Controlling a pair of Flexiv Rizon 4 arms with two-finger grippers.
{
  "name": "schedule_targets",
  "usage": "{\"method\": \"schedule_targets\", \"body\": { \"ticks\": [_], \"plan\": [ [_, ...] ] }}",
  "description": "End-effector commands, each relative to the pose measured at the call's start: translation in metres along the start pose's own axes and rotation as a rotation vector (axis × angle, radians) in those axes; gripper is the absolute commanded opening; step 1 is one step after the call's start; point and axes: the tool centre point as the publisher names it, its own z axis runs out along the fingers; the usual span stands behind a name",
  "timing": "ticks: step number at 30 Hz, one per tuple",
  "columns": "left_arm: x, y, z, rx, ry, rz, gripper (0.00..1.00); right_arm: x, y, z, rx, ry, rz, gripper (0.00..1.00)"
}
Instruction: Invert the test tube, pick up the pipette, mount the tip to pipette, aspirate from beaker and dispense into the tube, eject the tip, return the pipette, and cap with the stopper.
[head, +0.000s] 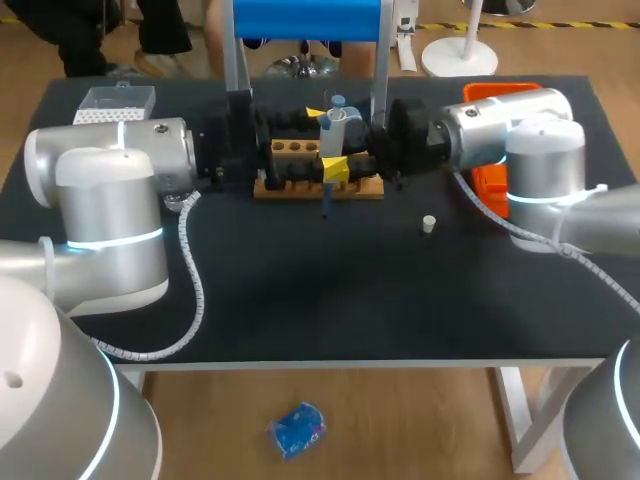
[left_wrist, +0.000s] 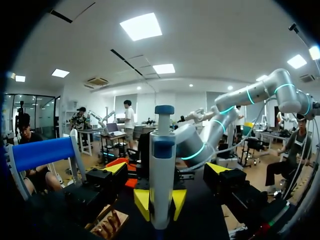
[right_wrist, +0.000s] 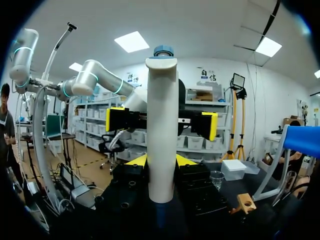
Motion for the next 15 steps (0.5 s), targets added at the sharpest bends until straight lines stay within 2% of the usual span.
{"method": "schedule_targets", "body": {
  "ticks": [1,3,4,5,7,10,15],
  "plan": [
    [0.0,0.0007,0.0022,0.001,-0.005,0.001,0.89,-0.0023,-0.001,0.0004,-0.001,0.006,0.0,0.0],
    [0.0,0.0008,0.0023,0.002,-0.005,0.0,0.84,-0.0029,-0.0011,0.0006,-0.002,0.006,0.001,0.0],
    [0.0001,0.001,0.0024,0.002,-0.005,0.0,0.68,-0.0031,-0.0012,0.0006,-0.003,0.006,0.002,0.0],
    [0.0002,0.0011,0.0027,0.003,-0.005,-0.001,0.64,-0.0034,-0.0013,0.0007,-0.003,0.006,0.003,0.0],
    [0.0003,0.0013,0.0029,0.003,-0.004,-0.002,0.65,-0.0037,-0.0013,0.0009,-0.003,0.007,0.003,0.0],
    [0.0004,0.0015,0.0027,0.001,-0.004,-0.003,0.5,-0.004,-0.0011,0.0009,-0.002,0.008,0.004,0.0],
    [0.0005,0.0022,0.0024,-0.005,-0.002,-0.004,0.47,-0.0042,-0.0009,0.0009,0.001,0.009,0.007,0.0]
  ]
}}
